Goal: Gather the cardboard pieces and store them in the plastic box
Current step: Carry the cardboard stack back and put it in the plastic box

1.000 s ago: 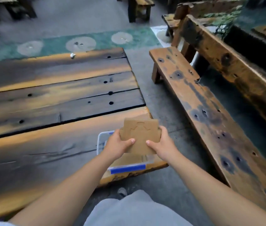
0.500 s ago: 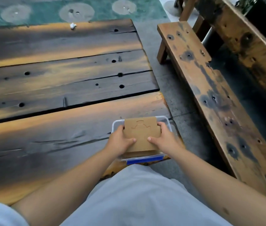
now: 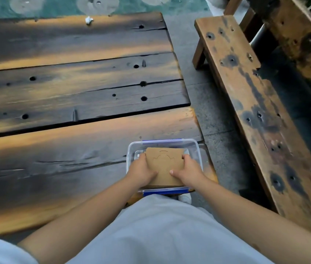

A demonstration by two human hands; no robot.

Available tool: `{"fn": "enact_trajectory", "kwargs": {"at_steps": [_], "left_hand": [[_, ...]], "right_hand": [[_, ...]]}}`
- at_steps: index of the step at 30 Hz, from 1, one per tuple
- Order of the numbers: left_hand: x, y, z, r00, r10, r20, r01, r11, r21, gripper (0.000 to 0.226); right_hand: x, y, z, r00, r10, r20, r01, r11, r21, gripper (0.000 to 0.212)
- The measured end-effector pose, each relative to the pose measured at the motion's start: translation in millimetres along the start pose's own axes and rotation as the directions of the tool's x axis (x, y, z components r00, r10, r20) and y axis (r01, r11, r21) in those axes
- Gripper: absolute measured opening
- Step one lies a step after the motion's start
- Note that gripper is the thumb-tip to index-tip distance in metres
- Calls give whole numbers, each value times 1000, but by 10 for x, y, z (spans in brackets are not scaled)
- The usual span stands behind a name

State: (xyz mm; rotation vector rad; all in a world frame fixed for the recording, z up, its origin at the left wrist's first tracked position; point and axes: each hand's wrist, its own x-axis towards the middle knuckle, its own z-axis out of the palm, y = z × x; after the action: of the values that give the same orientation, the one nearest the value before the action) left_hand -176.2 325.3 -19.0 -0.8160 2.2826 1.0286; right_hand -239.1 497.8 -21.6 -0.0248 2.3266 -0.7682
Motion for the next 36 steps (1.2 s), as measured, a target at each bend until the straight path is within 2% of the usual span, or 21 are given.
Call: {"fn": "enact_trajectory", "kwargs": {"at_steps": [3, 6, 9, 12, 15, 18, 20, 25, 29, 34, 36], "left_hand": [[7, 19, 46, 998, -37, -43, 40, 997, 65, 64], [49, 9, 58, 1000, -16, -24, 18, 995, 97, 63], [108, -34, 12, 999, -8, 48, 8, 1000, -4, 56], [176, -82, -49, 994, -28, 106, 40, 993, -109, 71], [216, -86, -100, 990, -32, 135, 65, 966, -249, 87], [244, -106, -92, 991, -6, 134, 37, 972, -233, 91], [245, -119, -54, 993, -14, 120, 44, 969, -244, 90], [215, -124, -64, 982, -39, 185, 104, 930, -353, 99], [201, -133, -143, 978, -12, 206, 93, 917, -388, 86], [202, -79, -147, 979, -20, 205, 72, 967, -245, 68], [209, -43, -152, 975, -33, 219, 68, 985, -157, 64]], "right_hand": [[46, 21, -10, 1000, 4, 23, -3, 999, -34, 67], [72, 45, -1, 999, 26, 37, -21, 993, -115, 68], [111, 65, 1, 998, 18, 62, -10, 992, -125, 73], [162, 80, -29, 992, -10, 125, 6, 999, 36, 79], [211, 91, -79, 980, 14, 198, -62, 970, 237, 89], [274, 109, -109, 963, 54, 266, -159, 905, 394, 101], [306, 124, -134, 951, 61, 302, -197, 876, 440, 99], [352, 136, -153, 934, 46, 353, -215, 864, 455, 93], [382, 135, -176, 918, 25, 395, -230, 846, 482, 93], [391, 133, -196, 909, 20, 415, -204, 892, 403, 79], [384, 111, -200, 925, 30, 379, -148, 946, 288, 74]]}}
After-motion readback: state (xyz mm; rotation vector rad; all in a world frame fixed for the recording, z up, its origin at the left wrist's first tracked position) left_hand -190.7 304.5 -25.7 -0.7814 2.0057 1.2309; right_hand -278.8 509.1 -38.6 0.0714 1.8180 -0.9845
